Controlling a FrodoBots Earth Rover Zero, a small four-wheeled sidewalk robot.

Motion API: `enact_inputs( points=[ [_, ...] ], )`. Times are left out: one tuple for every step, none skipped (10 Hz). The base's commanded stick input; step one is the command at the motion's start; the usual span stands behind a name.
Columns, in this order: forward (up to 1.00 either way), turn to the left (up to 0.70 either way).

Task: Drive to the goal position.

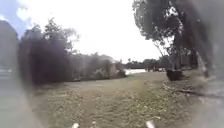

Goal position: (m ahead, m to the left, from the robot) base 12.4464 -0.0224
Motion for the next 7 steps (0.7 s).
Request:
enact_inputs(
  points=[
    [0.70, -0.28],
    [0.70, -0.28],
    [0.70, -0.23],
    [0.70, -0.17],
    [0.70, -0.16],
    [0.70, -0.15],
    [0.70, -0.15]
  ],
)
